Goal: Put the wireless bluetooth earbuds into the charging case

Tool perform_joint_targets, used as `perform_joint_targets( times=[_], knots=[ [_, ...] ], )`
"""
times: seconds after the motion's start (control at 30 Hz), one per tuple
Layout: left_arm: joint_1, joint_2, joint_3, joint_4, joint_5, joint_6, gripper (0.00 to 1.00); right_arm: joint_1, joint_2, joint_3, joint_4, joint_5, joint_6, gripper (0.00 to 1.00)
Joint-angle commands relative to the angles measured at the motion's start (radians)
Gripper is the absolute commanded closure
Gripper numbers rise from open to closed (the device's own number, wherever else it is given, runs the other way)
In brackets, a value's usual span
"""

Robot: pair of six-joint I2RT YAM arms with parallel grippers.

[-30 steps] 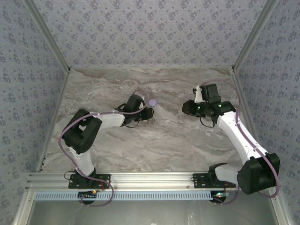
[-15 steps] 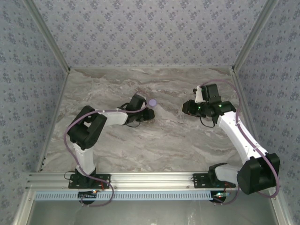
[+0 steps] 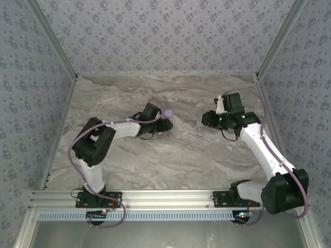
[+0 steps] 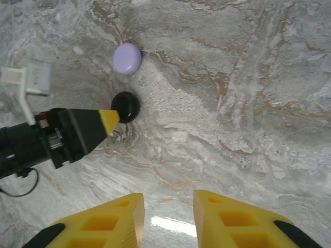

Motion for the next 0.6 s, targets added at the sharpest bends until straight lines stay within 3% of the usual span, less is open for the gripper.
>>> perform_joint_targets(
  times=[0.0,0.57],
  knots=[
    [0.005,-0.122,-0.030,-0.068,-0.100,0.065,0.39,-0.007,-0.028,-0.013,-0.026,0.075,-0.023,0.64],
    [0.024,-0.573,-0.230,-0.199,-0.509,0.305,0.29,-0.009,-0.071,-0.117,0.087,0.509,-0.116,0.52]
  ],
)
